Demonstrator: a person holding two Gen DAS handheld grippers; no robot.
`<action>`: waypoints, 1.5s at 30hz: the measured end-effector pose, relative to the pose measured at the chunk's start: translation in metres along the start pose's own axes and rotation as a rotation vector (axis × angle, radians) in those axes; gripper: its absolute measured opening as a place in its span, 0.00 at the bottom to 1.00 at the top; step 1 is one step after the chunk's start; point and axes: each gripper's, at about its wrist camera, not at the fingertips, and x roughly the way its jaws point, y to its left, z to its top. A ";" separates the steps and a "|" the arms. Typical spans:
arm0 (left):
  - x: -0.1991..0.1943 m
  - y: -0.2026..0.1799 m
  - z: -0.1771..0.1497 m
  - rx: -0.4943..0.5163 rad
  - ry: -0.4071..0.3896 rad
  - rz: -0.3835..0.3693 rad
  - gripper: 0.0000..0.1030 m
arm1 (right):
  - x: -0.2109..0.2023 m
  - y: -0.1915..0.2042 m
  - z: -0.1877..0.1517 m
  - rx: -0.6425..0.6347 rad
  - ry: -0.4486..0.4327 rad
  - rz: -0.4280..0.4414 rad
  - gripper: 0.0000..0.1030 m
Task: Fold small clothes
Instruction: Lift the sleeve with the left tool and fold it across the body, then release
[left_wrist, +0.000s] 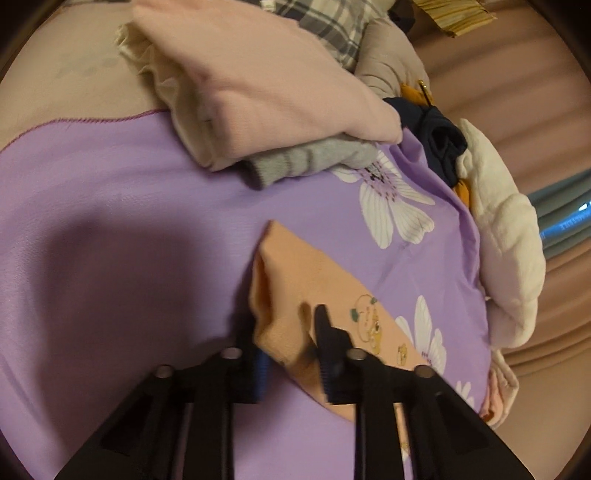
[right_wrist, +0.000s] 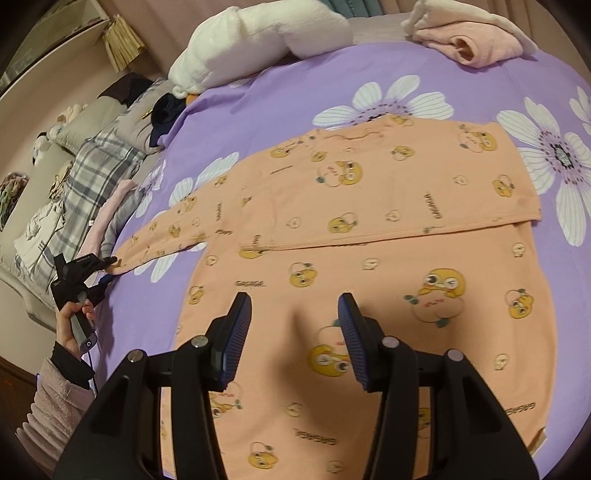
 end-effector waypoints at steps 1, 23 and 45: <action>-0.001 0.004 0.001 -0.007 0.007 -0.010 0.14 | 0.001 0.006 0.000 -0.009 0.002 -0.001 0.48; -0.014 -0.017 -0.004 0.073 0.000 -0.068 0.08 | 0.015 0.058 -0.005 -0.096 0.036 -0.002 0.48; -0.043 -0.151 -0.068 0.426 0.006 -0.194 0.08 | 0.008 0.028 -0.007 -0.016 0.017 0.031 0.48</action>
